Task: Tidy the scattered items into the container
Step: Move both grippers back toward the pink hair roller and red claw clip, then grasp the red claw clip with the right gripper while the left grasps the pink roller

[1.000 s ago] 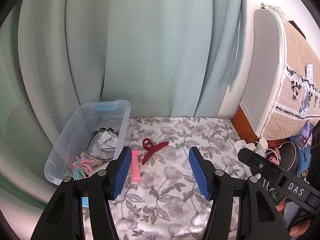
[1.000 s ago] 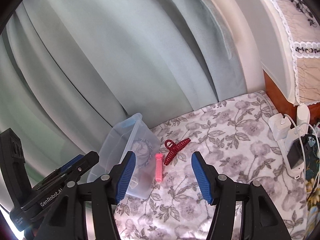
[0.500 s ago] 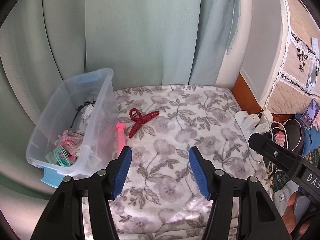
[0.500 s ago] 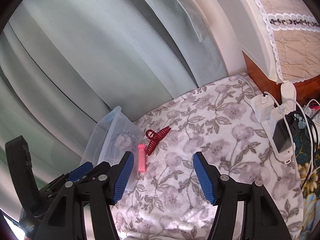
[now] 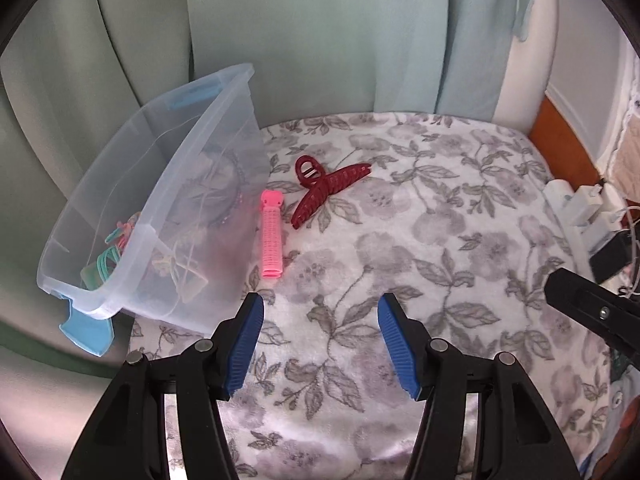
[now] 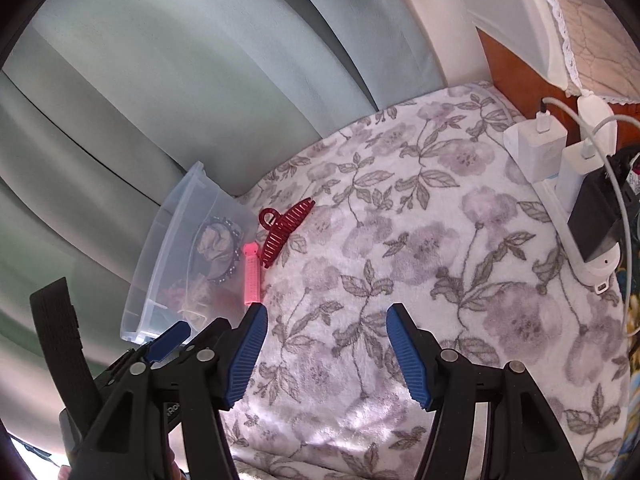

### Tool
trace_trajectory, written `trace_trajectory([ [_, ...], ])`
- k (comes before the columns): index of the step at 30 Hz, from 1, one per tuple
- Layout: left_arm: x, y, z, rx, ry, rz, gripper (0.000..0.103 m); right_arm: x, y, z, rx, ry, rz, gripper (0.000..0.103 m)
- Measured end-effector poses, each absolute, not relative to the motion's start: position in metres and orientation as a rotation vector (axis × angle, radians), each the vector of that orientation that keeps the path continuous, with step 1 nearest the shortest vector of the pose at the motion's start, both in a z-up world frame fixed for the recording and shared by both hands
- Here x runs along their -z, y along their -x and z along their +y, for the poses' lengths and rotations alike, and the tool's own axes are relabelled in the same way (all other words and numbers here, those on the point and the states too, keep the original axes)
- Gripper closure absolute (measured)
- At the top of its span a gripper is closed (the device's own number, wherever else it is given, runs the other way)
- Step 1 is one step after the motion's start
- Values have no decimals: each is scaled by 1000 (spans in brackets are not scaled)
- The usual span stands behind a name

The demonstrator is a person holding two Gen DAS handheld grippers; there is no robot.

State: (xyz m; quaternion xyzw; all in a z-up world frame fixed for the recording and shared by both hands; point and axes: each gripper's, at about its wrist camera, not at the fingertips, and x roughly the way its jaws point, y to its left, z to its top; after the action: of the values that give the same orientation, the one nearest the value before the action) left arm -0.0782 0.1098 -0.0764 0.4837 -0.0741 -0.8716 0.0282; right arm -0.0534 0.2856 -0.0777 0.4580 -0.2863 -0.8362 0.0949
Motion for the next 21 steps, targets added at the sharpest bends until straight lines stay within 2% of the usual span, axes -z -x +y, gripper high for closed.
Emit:
trace_trajectory([
  [4, 109, 89, 125, 2618, -1509, -205, 42, 104, 64, 287, 2443, -1445, -846, 37],
  [9, 133, 105, 135, 2548, -1445, -263, 42, 131, 78, 295, 2420, -1531, -859, 37],
  [12, 137, 119, 110, 2441, -1412, -168, 42, 138, 90, 296, 2419, -1547, -834, 37],
  [15, 140, 129, 99, 2430, -1383, -59, 42, 137, 107, 291, 2410, -1535, -782, 37],
  [21, 141, 137, 91, 2387, -1238, -105, 42, 118, 153, 262, 2404, -1448, -578, 37],
])
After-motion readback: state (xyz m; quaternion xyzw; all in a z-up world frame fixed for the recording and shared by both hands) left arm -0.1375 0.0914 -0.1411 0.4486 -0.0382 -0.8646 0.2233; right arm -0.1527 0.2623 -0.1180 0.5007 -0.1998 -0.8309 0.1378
